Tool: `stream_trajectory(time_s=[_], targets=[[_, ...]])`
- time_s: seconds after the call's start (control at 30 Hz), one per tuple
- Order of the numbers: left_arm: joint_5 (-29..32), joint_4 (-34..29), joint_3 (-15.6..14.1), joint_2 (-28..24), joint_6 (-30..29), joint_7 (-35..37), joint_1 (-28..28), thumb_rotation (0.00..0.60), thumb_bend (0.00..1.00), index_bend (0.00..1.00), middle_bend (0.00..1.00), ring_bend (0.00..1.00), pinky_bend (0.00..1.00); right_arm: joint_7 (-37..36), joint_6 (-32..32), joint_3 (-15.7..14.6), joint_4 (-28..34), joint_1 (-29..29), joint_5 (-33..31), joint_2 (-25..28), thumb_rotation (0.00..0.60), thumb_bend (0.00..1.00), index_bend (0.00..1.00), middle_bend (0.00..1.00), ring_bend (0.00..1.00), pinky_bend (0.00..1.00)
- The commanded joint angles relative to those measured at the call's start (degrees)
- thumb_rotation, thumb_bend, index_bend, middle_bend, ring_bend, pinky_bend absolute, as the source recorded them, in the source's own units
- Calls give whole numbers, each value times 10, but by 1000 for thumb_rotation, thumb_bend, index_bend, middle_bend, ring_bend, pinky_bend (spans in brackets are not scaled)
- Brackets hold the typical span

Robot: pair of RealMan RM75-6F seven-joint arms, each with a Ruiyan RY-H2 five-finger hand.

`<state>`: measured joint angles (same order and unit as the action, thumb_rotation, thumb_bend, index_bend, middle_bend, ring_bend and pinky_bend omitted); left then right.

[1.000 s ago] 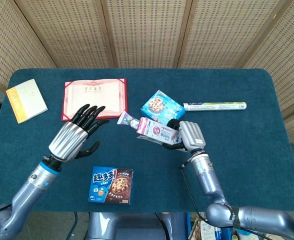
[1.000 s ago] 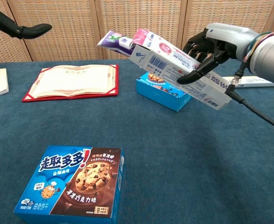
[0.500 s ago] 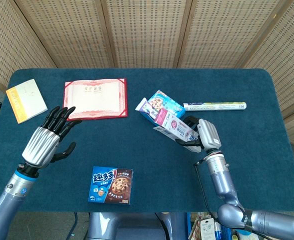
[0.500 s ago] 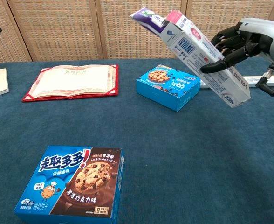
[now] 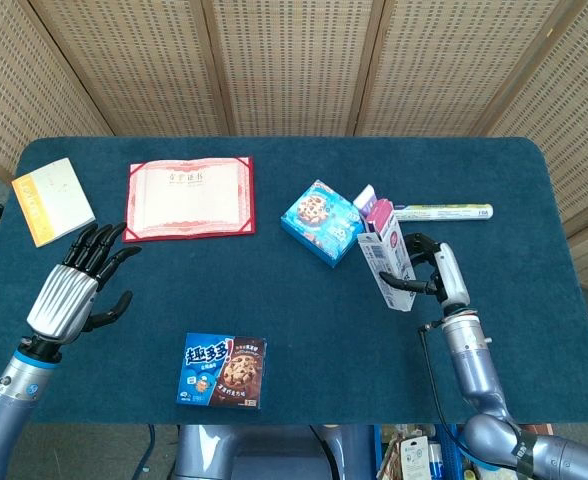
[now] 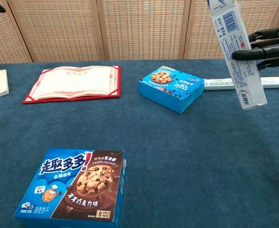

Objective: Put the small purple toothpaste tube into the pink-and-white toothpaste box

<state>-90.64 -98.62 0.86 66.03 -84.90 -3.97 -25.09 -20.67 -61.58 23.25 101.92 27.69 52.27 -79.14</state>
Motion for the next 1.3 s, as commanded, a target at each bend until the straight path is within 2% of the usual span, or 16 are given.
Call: stream_trajectory(time_s=[0.03,0.17,0.27,0.5,0.7,0.87,0.97,1.3], targets=[[-3,0,3,0,1,2,2,600,418,177,0,0,0,-87,16,9,-12,-21,33,1,600,182,639,535,432,485],[-5,1,7,0,4,2,5,600,418,177,0,0,0,-135,1,17,-20,-31,60,-12,600,182,641,536,434,485],[-7,0,9,-1,5,3,7,600,418,177,0,0,0,-132,-7,14,-32,-33,78,-15,600,182,646,540,438,485],[-6,1,8,-7,21,-6,11,600,418,177,0,0,0,15,-31,-34,-72,-23,144,10,600,182,646,540,439,485],[5,-4,7,-12,42,-19,14,600,418,177,0,0,0,157,-23,-87,-86,-18,164,34,600,183,646,539,439,485],[5,-3,9,-15,45,-16,18,600,418,177,0,0,0,249,-30,-117,-80,-21,162,38,600,182,646,534,439,485],[3,-1,10,-16,47,-14,20,600,418,177,0,0,0,285,-32,-132,-80,-25,155,36,600,182,646,527,439,485],[-2,9,8,-14,53,-9,26,600,418,177,0,0,0,307,-40,-170,-94,-49,156,20,600,182,646,501,439,435]])
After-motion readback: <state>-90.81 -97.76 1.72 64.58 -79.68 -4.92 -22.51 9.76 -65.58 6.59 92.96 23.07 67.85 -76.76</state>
